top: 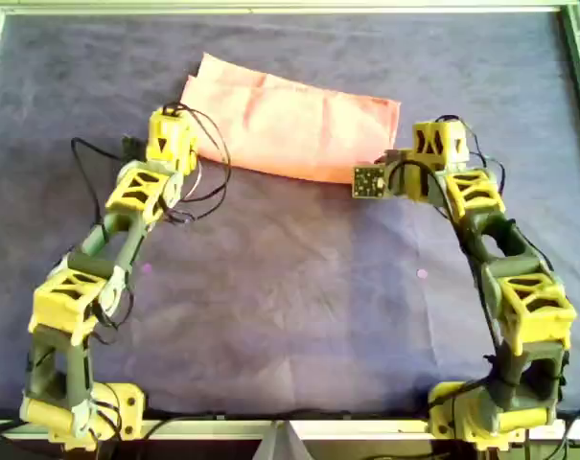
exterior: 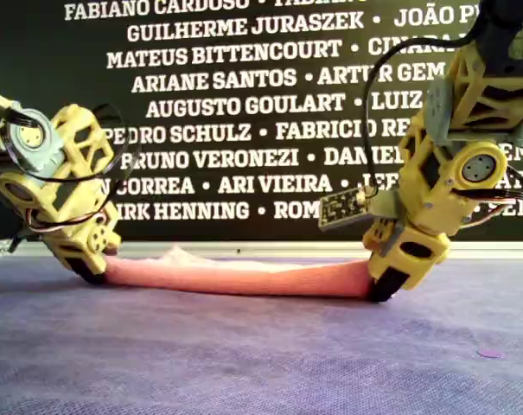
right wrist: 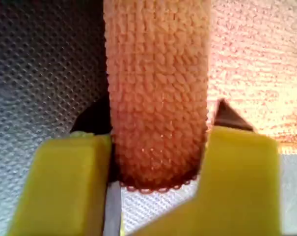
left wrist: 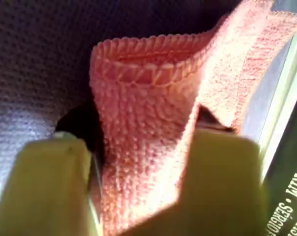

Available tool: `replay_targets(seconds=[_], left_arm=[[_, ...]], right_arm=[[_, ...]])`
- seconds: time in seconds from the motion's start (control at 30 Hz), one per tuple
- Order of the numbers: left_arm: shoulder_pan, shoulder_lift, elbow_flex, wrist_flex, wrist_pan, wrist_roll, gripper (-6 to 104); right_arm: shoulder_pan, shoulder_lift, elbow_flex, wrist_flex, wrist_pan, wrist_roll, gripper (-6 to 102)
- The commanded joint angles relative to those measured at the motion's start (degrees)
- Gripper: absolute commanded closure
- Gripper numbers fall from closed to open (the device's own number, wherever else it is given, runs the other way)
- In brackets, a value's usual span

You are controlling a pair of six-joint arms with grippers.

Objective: Fold a cloth

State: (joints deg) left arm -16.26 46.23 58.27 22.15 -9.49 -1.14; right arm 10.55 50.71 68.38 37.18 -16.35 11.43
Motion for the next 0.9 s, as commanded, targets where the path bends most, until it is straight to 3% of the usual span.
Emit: replay_targets(seconds=[0.0,0.1,0.23,0.6,0.87], left_arm=[[1.14,2.55,-4.39,-1.76,0.18,0.09,66],[1.05,2.9,-4.66,-1.76,0.18,0.09,84],[0.62,2.81,-5.54,-1.76,0.18,0.09,99],[0.35,2.99,-4.39,-0.79,-0.18,0.09,99],[0.35,5.27,2.64,-0.62,-0.62,0.09,99]], right_arm=[[0.09,1.49,-4.31,-1.67,-0.35,0.09,62],[0.0,1.41,-4.57,-2.9,-1.05,0.18,80],[-0.09,1.32,-4.92,-2.9,-1.14,0.18,96],[-1.05,3.34,-3.6,-0.53,-0.35,-0.79,98],[-1.05,3.25,-3.6,8.79,-0.18,-0.97,98]])
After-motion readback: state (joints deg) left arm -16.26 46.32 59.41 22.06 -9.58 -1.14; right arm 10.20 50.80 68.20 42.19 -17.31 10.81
